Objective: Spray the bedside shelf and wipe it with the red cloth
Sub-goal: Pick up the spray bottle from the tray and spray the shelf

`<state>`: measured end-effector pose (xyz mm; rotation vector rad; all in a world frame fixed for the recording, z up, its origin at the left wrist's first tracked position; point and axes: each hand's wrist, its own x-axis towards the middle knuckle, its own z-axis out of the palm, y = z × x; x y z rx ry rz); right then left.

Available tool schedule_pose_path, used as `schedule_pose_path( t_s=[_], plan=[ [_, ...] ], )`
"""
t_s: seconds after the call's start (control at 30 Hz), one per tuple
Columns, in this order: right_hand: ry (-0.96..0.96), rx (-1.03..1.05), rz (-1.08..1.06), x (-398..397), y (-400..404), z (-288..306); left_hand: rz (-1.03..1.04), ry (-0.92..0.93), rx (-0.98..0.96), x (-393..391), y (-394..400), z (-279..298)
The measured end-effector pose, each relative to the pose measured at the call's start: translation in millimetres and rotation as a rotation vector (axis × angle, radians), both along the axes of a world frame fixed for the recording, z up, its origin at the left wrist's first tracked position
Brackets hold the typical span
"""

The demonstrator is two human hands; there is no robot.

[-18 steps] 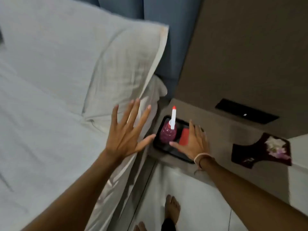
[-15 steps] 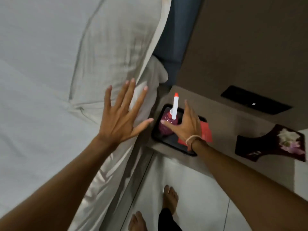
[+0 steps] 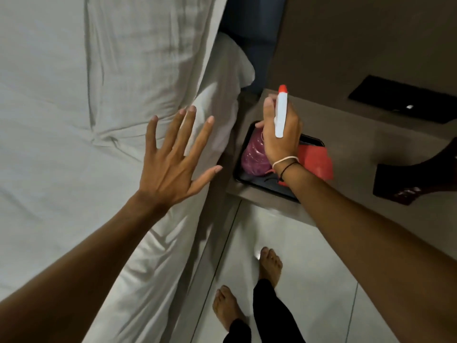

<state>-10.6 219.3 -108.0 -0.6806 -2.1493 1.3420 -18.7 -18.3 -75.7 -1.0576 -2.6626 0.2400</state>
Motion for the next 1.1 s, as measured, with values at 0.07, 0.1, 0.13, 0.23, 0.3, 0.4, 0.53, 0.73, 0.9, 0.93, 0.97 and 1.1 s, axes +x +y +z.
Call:
schedule_pose_path(
  t_s=[0.07, 0.1, 0.13, 0.23, 0.3, 0.4, 0.53, 0.73, 0.9, 0.93, 0.97, 1.1],
  plan=[
    [0.075, 0.002, -0.056, 24.6, 5.2, 19.5, -0.018, -0.027, -0.007, 4.5, 9.4, 3.1],
    [0.091, 0.004, -0.087, 46.3, 10.1, 28.2, -0.035, -0.040, -0.002, 11.3, 18.7, 3.9],
    [0.100, 0.013, -0.125, 68.4, 11.4, 34.1, -0.046, -0.060, 0.002, 18.3, 25.7, 2.9],
    [0.159, 0.045, -0.242, 150.4, 19.0, 35.3, -0.106, -0.078, 0.043, 51.6, 58.9, -8.4],
    [0.145, 0.001, -0.306, 202.8, 22.6, 26.1, -0.166, -0.084, 0.054, 74.5, 81.6, -18.7],
    [0.031, 0.042, -0.455, 274.7, 38.1, -2.9, -0.268, -0.086, 0.050, 107.1, 111.6, -34.6],
    [-0.146, 0.075, -0.552, 331.5, 59.5, -33.4, -0.336, -0.176, -0.032, 132.1, 133.8, -50.9],
    [-0.223, 0.151, -0.591, 339.0, 91.7, -49.7, -0.392, -0.202, -0.076, 137.2, 139.2, -71.4],
    [-0.247, 0.207, -0.525, 324.3, 94.3, -50.0, -0.362, -0.213, -0.065, 127.4, 127.3, -72.8],
    [-0.233, 0.189, -0.501, 320.7, 92.6, -48.7, -0.362, -0.195, -0.059, 125.0, 124.1, -70.9],
    [-0.218, 0.179, -0.483, 318.0, 89.6, -47.3, -0.362, -0.175, -0.049, 122.4, 120.2, -68.9],
    [-0.130, 0.201, -0.348, 281.4, 65.6, -32.3, -0.282, -0.117, -0.027, 99.3, 88.4, -51.0]
  ],
)
